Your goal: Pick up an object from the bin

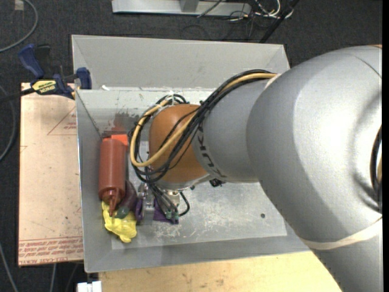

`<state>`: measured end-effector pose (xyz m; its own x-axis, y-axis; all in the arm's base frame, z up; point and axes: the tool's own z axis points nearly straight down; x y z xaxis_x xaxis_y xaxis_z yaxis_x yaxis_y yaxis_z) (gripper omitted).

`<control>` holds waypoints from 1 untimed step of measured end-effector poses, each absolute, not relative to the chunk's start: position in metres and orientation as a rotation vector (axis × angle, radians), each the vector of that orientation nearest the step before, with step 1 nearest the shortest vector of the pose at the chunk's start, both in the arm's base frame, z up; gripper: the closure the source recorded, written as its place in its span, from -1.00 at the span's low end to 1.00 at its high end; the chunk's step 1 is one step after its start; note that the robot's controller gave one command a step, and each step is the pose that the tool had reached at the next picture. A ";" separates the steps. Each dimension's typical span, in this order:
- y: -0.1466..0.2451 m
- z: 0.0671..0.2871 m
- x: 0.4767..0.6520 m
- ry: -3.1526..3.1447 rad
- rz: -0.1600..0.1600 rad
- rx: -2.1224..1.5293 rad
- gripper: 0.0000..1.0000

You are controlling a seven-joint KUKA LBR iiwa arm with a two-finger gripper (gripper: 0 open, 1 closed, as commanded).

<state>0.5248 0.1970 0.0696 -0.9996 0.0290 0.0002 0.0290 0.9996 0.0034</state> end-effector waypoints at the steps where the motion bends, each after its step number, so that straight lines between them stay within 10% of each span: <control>1: 0.197 0.070 0.525 -3.141 -0.005 -0.046 1.00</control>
Offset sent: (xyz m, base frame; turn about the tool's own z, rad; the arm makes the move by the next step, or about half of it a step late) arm 0.0012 -0.0009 0.1276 0.0181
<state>0.5248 0.1969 0.0696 -0.9996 0.0293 0.0002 0.0293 0.9996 0.0034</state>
